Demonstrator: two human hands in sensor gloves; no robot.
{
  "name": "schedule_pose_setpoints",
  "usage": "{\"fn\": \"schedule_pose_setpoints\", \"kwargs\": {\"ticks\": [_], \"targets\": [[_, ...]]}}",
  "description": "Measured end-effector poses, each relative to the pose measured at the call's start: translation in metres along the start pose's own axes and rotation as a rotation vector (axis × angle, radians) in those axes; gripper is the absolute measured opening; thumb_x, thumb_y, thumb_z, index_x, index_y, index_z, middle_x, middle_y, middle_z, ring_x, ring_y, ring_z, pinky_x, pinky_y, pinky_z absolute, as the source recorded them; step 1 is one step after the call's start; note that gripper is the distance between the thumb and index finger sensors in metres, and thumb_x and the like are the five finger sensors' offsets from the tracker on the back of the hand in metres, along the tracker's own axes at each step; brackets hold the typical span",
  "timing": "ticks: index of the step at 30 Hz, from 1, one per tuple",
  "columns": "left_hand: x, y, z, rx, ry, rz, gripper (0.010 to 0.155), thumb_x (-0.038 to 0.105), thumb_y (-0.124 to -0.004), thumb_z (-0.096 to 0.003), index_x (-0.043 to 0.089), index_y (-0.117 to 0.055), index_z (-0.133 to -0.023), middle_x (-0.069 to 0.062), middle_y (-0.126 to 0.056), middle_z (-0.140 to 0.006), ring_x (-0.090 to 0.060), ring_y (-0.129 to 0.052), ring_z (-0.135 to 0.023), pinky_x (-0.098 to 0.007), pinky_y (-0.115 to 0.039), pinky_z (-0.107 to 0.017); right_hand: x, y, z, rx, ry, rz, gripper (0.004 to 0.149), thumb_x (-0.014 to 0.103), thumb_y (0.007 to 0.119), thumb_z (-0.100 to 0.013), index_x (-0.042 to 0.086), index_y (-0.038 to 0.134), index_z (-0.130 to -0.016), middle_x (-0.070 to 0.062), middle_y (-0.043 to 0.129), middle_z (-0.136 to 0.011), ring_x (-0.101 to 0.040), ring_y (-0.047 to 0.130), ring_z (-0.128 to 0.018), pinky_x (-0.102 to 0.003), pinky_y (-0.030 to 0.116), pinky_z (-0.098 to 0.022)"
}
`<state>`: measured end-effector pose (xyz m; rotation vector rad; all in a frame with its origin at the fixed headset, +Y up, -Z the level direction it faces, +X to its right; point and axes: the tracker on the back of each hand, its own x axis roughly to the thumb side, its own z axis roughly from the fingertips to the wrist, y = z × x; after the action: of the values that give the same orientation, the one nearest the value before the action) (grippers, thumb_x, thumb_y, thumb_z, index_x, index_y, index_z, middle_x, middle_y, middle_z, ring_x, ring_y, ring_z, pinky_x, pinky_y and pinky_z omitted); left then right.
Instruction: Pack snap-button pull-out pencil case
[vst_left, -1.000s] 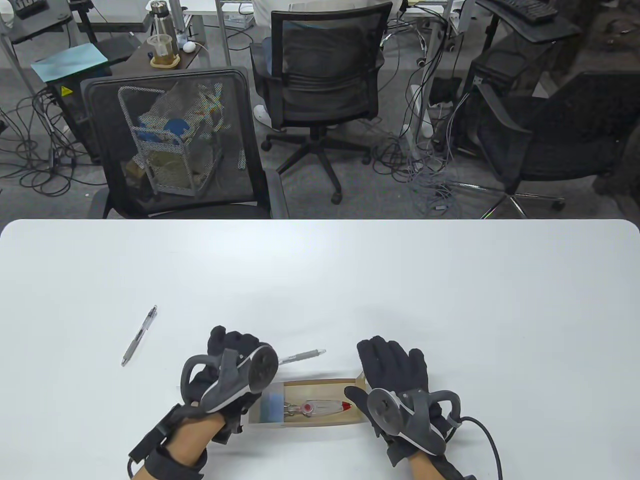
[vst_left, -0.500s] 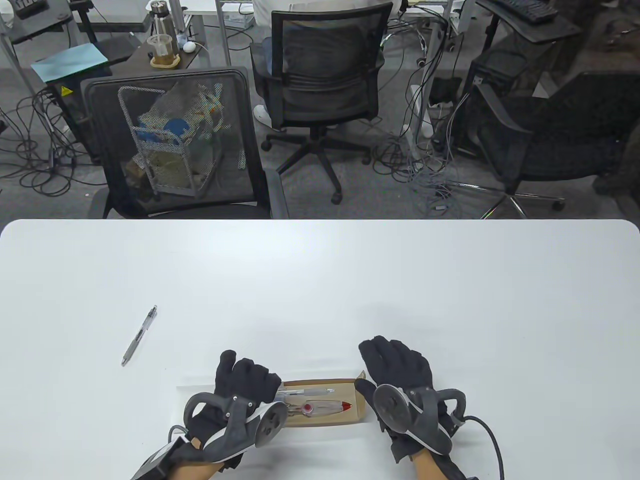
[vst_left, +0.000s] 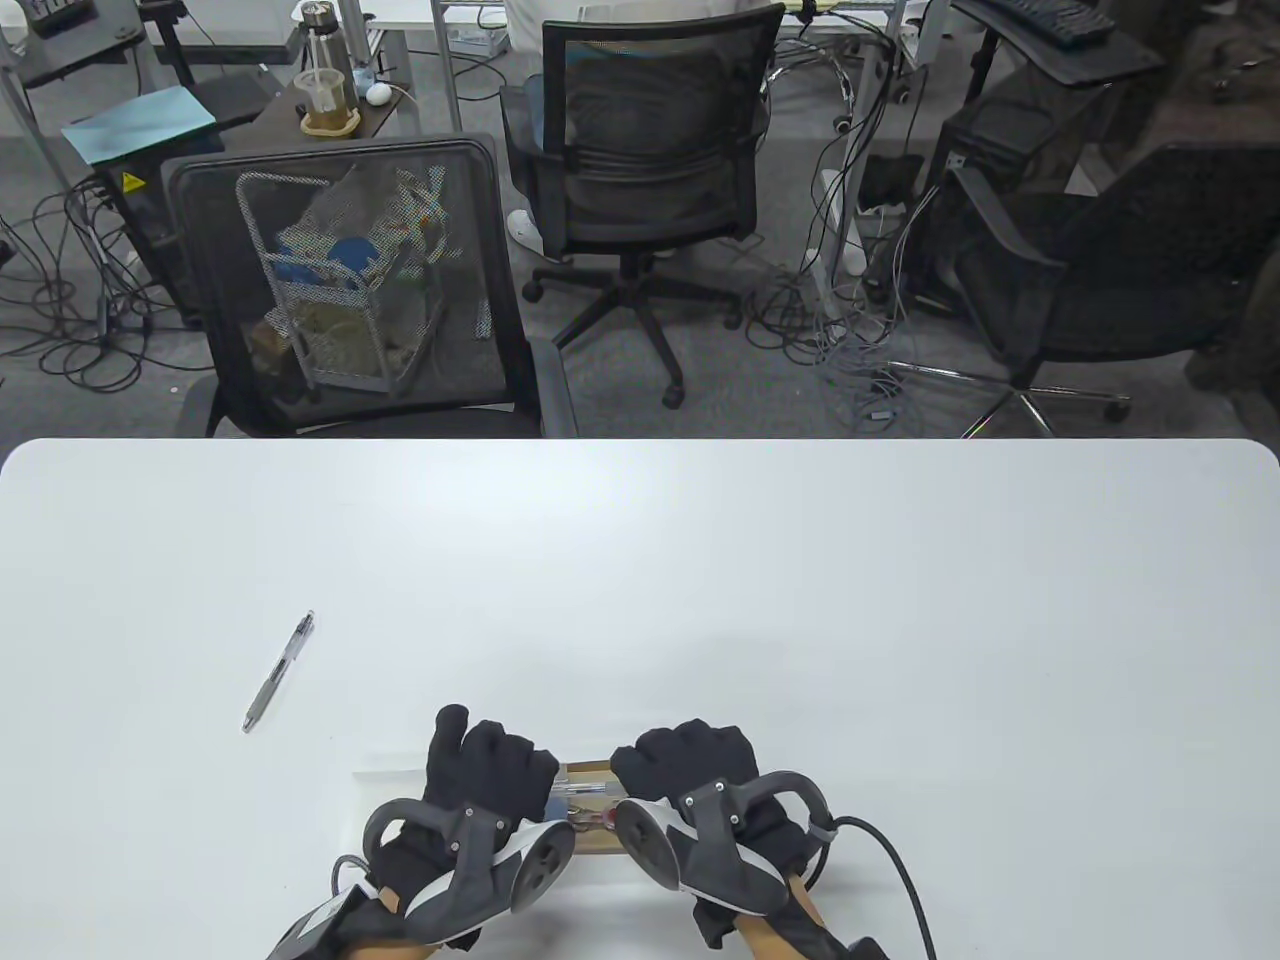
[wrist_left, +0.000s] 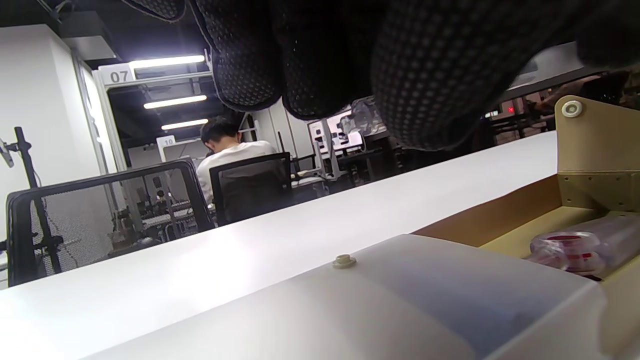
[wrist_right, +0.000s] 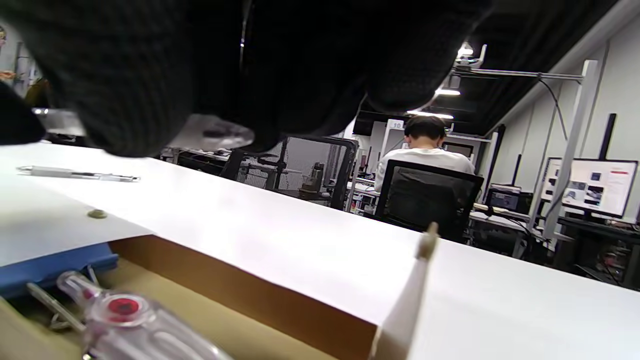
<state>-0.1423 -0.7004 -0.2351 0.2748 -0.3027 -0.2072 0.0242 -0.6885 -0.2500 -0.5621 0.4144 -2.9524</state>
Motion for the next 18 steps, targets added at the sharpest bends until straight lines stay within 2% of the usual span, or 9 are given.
{"fn": "schedule_pose_setpoints", "kwargs": {"ticks": [7, 9, 11, 13, 15, 18], "targets": [[-0.008, 0.001, 0.005, 0.043, 0.022, 0.019, 0.055, 0.045, -0.095, -0.0327, 0.035, -0.084, -0.085, 0.012, -0.089, -0.088, -0.021, -0.088, -0.093, -0.060, -0.050, -0.084, 0.008, 0.002, -0.001, -0.012, -0.022, 0.014, 0.043, 0.051, 0.086, -0.034, 0.044, 0.085, -0.077, 0.018, 0.095, -0.077, -0.006, 0.093, -0.067, -0.033, 0.081, -0.059], [-0.018, 0.002, 0.004, 0.016, 0.021, 0.078, 0.059, 0.046, -0.095, -0.0331, 0.036, -0.081, -0.090, 0.013, -0.085, -0.094, -0.020, -0.085, -0.097, -0.059, -0.049, -0.084, 0.004, 0.002, -0.001, -0.014, -0.015, 0.009, 0.044, 0.051, 0.086, -0.034, 0.043, 0.085, -0.077, 0.017, 0.095, -0.077, -0.007, 0.093, -0.066, -0.034, 0.081, -0.058], [-0.031, 0.001, 0.002, -0.064, 0.042, 0.107, 0.072, 0.051, -0.095, -0.0322, 0.036, -0.073, -0.099, 0.012, -0.076, -0.105, -0.021, -0.078, -0.105, -0.060, -0.045, -0.085, 0.001, 0.001, 0.000, -0.020, -0.006, 0.029, 0.043, 0.051, 0.085, -0.034, 0.043, 0.085, -0.077, 0.017, 0.095, -0.077, -0.007, 0.093, -0.066, -0.034, 0.081, -0.058], [-0.047, -0.004, 0.000, -0.160, 0.062, 0.138, 0.080, 0.055, -0.095, -0.0303, 0.037, -0.069, -0.104, 0.012, -0.070, -0.111, -0.022, -0.072, -0.110, -0.062, -0.041, -0.086, -0.003, 0.000, 0.002, -0.020, 0.000, 0.050, 0.043, 0.051, 0.085, -0.034, 0.043, 0.085, -0.077, 0.017, 0.095, -0.077, -0.007, 0.093, -0.066, -0.034, 0.081, -0.058], [-0.068, -0.016, -0.003, -0.321, 0.077, 0.208, 0.086, 0.059, -0.095, -0.0288, 0.038, -0.065, -0.107, 0.012, -0.064, -0.116, -0.024, -0.065, -0.114, -0.064, -0.036, -0.086, -0.007, 0.000, 0.004, -0.019, 0.009, 0.073, 0.043, 0.051, 0.086, -0.034, 0.043, 0.085, -0.077, 0.017, 0.095, -0.077, -0.007, 0.093, -0.066, -0.034, 0.081, -0.058], [-0.083, -0.033, -0.006, -0.493, 0.067, 0.287, 0.096, 0.060, -0.096, -0.0278, 0.037, -0.055, -0.111, 0.011, -0.051, -0.122, -0.027, -0.051, -0.119, -0.066, -0.029, -0.085, -0.010, 0.000, 0.005, -0.015, 0.019, 0.121, 0.043, 0.050, 0.086, -0.034, 0.043, 0.085, -0.077, 0.017, 0.095, -0.077, -0.007, 0.092, -0.067, -0.034, 0.081, -0.058]]}}
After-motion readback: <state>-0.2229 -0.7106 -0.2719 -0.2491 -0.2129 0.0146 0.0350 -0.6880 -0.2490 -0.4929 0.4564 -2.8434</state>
